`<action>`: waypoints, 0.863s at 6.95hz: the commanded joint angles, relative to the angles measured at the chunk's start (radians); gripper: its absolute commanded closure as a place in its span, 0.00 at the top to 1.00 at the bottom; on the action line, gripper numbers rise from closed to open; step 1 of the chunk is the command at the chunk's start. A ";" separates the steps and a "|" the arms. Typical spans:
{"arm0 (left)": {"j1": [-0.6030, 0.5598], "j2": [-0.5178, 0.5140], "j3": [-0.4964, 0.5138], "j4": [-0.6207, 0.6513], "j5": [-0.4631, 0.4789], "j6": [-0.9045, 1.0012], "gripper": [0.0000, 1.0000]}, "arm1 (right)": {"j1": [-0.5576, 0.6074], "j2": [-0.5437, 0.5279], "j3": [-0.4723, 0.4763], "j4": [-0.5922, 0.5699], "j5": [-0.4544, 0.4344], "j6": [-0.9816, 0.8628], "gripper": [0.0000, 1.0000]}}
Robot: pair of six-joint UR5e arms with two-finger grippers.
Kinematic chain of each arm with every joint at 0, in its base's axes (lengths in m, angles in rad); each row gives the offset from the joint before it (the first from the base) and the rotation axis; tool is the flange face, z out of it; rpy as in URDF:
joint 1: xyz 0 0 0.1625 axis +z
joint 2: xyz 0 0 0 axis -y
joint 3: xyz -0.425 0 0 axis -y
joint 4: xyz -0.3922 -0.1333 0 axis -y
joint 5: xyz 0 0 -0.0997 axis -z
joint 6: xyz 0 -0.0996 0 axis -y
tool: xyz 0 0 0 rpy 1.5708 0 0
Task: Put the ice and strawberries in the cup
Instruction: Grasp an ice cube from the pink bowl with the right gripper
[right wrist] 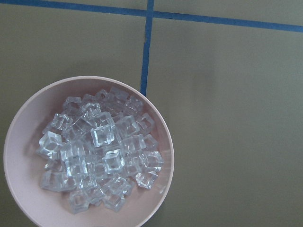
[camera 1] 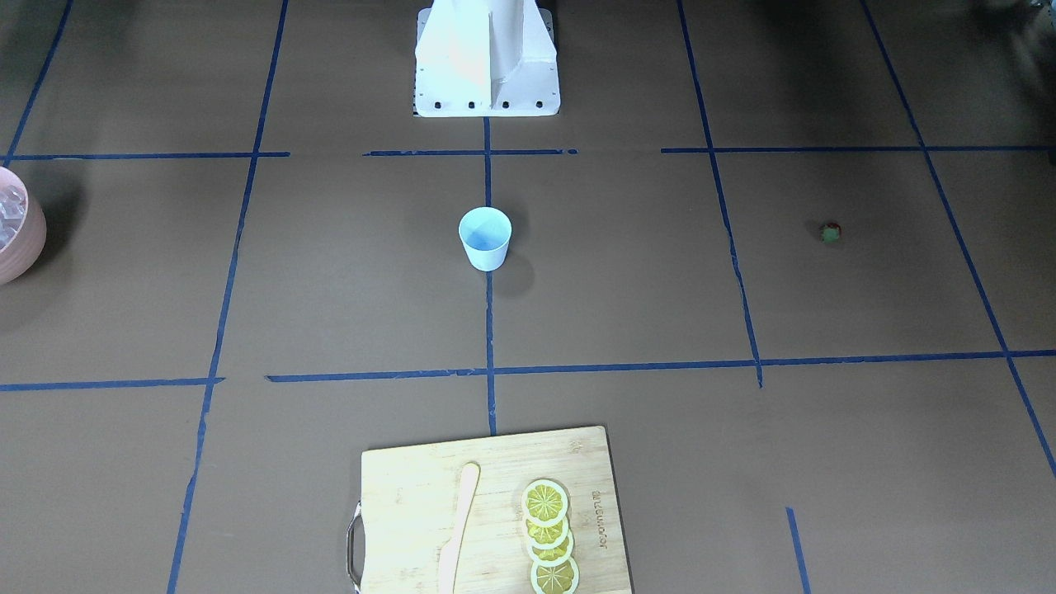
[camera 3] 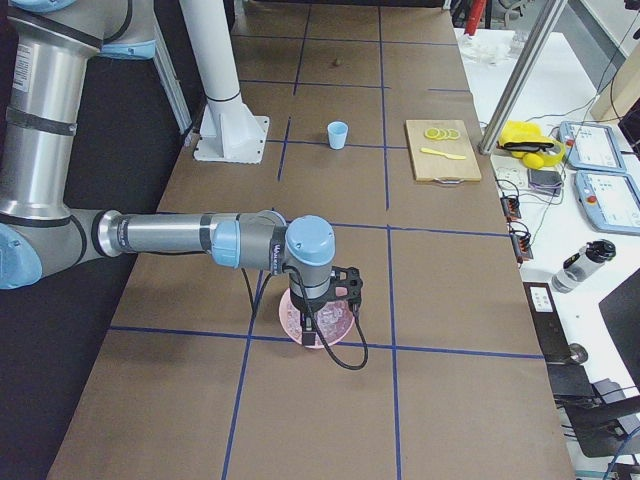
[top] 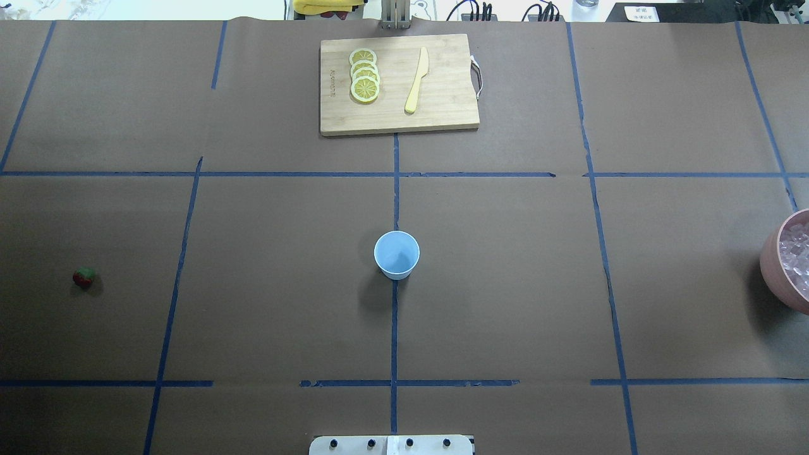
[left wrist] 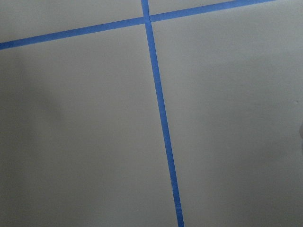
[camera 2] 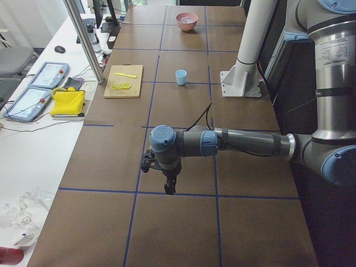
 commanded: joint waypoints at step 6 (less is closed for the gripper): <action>0.000 -0.001 -0.001 -0.004 0.000 0.000 1.00 | -0.061 0.053 0.015 0.082 -0.001 0.003 1.00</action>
